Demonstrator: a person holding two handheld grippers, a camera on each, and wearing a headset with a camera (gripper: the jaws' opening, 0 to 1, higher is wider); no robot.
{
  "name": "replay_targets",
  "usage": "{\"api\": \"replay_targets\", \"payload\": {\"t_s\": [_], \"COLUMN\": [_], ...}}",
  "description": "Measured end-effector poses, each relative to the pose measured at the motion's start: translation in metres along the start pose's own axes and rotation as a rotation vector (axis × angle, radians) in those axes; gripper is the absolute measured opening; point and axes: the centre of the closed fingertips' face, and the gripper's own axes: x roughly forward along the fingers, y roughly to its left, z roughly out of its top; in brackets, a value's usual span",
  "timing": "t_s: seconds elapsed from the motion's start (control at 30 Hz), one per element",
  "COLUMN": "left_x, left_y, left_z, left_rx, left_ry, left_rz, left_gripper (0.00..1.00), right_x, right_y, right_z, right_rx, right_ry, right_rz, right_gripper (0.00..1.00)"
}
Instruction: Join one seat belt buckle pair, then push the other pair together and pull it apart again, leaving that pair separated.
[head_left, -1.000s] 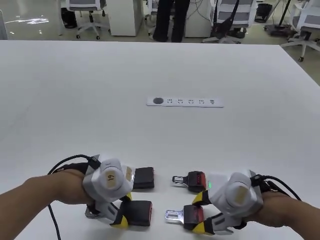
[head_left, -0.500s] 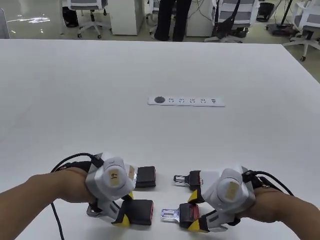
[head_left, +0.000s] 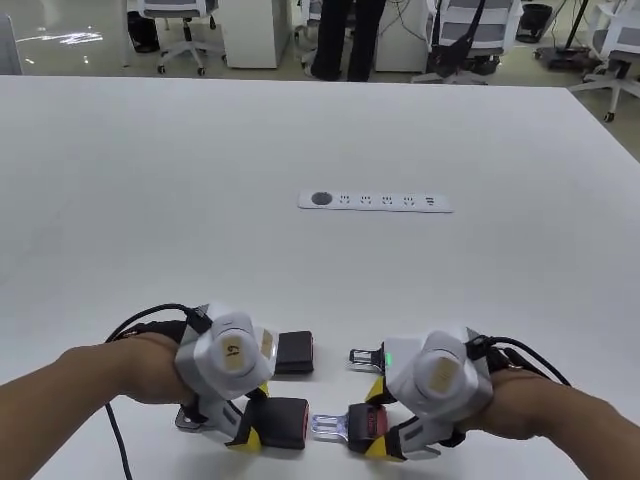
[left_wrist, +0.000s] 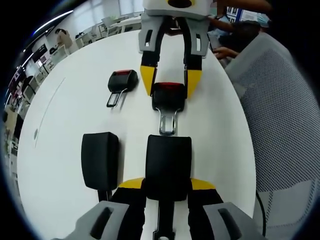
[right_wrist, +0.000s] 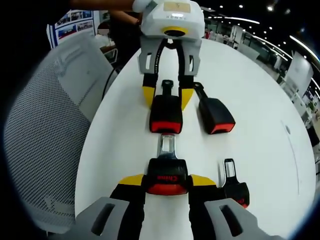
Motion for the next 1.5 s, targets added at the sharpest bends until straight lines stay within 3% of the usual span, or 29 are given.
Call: {"api": "replay_targets", "payload": {"t_s": [0.4,0.67,1.03,1.5], "left_x": [0.001,0.000,0.001,0.000], "left_y": [-0.001,-0.002,0.000,0.000], "left_z": [0.000,0.002,0.001,0.002], "left_rx": [-0.001,-0.004,-0.027,-0.042], "left_ry": [0.011,0.013,0.003,-0.020], "left_rz": [0.001,-0.001,0.001,0.006], "left_gripper": [0.33,0.33,0.33,0.33], "right_x": [0.006,0.007,0.014,0.012], "right_y": [-0.001,0.000,0.001,0.001], "right_z": [0.004,0.007,0.019,0.018], "right_rx": [-0.024,-0.032,-0.032,0.001], "right_ry": [0.039,0.038,-0.011,-0.081], "right_rz": [0.004,0.005,-0.007,-0.044], "right_gripper": [0.30,0.30,0.30,0.29]}}
